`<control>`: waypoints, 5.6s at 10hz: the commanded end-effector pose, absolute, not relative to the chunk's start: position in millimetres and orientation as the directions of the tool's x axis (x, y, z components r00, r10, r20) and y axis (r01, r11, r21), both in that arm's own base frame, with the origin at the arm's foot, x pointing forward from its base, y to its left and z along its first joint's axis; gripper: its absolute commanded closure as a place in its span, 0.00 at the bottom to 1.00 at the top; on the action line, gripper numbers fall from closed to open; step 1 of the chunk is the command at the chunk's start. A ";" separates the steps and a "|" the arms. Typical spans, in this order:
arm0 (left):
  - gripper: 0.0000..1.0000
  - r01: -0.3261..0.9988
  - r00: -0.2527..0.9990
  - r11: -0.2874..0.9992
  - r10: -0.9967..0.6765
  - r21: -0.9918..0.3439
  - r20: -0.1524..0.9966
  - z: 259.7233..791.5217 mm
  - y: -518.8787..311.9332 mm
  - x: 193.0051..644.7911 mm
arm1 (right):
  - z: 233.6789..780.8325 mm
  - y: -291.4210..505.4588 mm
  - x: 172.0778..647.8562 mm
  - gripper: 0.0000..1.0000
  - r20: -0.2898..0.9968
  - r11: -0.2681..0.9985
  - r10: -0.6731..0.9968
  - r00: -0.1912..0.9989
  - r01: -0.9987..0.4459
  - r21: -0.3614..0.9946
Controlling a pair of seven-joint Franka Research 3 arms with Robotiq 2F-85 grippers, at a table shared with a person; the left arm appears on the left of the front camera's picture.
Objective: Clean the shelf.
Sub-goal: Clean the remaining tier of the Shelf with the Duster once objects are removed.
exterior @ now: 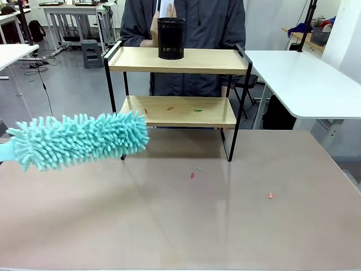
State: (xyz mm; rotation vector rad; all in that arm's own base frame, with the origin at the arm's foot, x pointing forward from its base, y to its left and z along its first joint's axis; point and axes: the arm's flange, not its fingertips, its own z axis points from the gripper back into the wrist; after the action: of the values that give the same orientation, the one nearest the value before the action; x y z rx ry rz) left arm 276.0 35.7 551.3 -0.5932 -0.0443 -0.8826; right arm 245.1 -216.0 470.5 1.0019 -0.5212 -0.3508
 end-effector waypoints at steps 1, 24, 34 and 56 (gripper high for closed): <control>0.88 0.755 0.612 0.430 -0.732 -0.495 0.299 568.3 53.0 260.4 | 470.2 -215.1 247.3 0.00 0.278 0.492 -0.506 0.816 0.008 0.871; 0.88 0.347 0.883 0.934 -0.297 -0.080 0.363 506.6 -199.2 387.4 | 470.2 -215.1 247.3 0.00 0.278 0.492 -0.506 0.816 0.008 0.871; 0.88 0.703 0.710 0.666 -0.637 -0.248 0.300 505.9 -240.8 368.8 | 470.2 -215.1 247.3 0.00 0.278 0.492 -0.506 0.816 0.008 0.871; 0.88 0.133 0.931 0.813 0.094 -0.566 0.354 576.6 206.7 331.9 | 470.2 -215.1 247.3 0.00 0.278 0.492 -0.506 0.816 0.008 0.871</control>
State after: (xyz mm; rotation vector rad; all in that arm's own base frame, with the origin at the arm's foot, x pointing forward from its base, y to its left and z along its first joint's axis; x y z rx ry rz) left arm 255.8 240.0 585.9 -0.7009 -0.3287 -0.3583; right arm 245.2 -216.5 469.9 1.0026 -0.5181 -0.3522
